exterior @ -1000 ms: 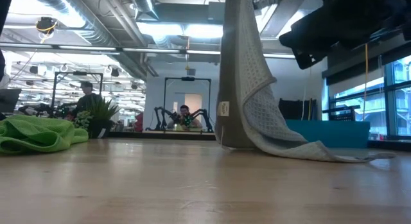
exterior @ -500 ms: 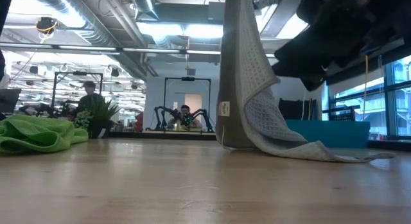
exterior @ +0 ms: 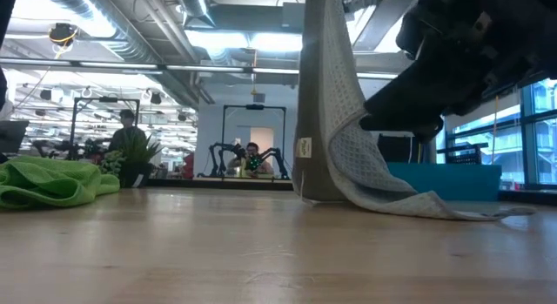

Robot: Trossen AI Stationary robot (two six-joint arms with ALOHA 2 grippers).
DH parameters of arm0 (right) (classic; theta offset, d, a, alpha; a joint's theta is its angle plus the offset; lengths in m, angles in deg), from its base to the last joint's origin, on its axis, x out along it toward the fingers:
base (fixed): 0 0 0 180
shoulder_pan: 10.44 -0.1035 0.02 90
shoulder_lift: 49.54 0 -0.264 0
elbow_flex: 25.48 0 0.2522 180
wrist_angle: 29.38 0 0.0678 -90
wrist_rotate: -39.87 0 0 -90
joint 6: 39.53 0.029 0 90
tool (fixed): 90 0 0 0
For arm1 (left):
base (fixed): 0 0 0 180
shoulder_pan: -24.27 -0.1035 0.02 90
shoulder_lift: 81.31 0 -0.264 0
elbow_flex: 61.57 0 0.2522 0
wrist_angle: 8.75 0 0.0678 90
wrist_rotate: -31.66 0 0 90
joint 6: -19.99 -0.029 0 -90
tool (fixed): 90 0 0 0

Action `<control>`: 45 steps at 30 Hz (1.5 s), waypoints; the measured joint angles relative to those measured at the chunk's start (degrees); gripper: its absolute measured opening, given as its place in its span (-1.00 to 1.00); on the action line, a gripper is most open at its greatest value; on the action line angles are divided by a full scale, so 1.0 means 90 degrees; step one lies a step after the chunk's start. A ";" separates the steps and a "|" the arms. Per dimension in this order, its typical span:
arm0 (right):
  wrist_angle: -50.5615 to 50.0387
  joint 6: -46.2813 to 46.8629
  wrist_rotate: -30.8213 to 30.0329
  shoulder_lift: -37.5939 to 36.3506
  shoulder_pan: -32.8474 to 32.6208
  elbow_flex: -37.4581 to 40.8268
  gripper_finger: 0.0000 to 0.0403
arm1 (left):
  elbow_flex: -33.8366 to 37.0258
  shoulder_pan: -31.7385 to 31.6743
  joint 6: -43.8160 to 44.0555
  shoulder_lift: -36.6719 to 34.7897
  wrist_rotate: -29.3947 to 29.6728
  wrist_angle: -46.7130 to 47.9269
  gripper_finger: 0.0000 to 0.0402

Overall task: Roll microfiber towels into tight, uniform cylinder then place into a basket
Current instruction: Fold the gray microfiber cloth

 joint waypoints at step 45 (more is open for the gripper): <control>-0.3458 -0.0716 -0.0279 -0.3211 0.0017 -0.0652 -0.99 | 0.0002 0.0119 0.0265 -0.0368 0.0300 0.0928 -1.00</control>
